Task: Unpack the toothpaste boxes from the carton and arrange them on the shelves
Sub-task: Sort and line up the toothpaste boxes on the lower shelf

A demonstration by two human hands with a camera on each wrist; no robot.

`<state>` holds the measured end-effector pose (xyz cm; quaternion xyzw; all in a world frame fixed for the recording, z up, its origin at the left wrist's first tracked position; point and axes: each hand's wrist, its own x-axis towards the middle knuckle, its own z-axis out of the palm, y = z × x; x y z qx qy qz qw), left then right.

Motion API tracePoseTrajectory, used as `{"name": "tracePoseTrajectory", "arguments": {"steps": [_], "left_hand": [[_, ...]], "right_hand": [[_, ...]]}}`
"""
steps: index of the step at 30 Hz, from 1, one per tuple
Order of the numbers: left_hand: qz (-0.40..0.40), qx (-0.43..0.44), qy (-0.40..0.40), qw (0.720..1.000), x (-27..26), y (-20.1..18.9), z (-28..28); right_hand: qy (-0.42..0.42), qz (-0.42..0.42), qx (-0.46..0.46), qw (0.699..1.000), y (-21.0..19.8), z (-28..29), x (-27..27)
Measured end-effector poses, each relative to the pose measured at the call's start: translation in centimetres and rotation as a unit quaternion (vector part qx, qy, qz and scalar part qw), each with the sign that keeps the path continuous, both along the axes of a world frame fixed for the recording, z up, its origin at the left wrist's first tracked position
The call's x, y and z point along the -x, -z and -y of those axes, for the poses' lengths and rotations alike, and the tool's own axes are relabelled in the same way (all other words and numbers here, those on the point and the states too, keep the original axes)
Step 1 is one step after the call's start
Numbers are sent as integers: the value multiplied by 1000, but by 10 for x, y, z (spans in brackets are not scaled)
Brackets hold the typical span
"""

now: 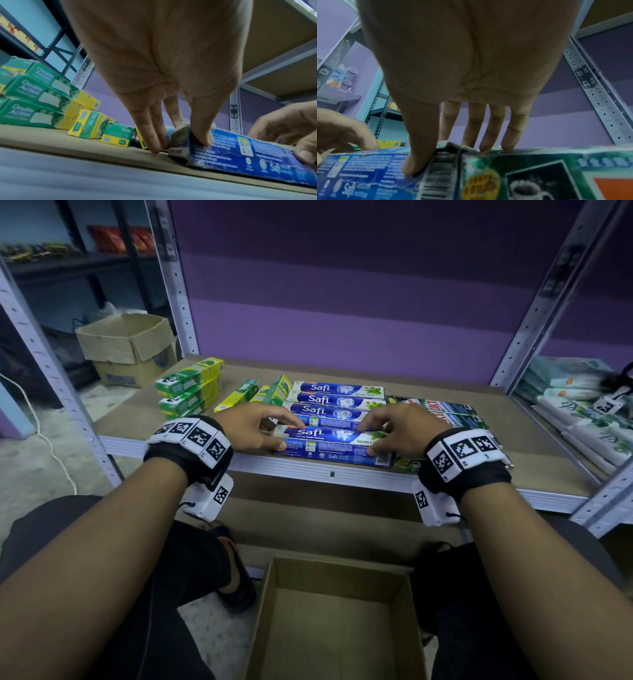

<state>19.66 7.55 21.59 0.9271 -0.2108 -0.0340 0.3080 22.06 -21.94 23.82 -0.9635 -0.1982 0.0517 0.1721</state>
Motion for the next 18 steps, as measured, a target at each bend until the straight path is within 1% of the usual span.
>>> {"name": "tracePoseTrajectory", "arguments": {"steps": [2,4,8,13,15,18], "left_hand": [[18,-27,-6,999,1,-1,2],[43,-55,-6,998,0,-1,5],[66,-75,-17,995,-1,0,11],[69,-111,-11,991,-2,-5,15],[74,-129,-6,989,-4,-7,17],[76,-140,-6,987,-6,-9,18]], "right_hand": [[2,0,1,1000,-1,-2,0],[1,-5,25,1000,0,-6,-1],[6,-8,57,998,-3,-16,-3],[-13,-17,23,1000,-14,-32,-14],[-34,0,47,998,-17,-40,-27],[-38,35,98,994,-22,-53,-57]]}}
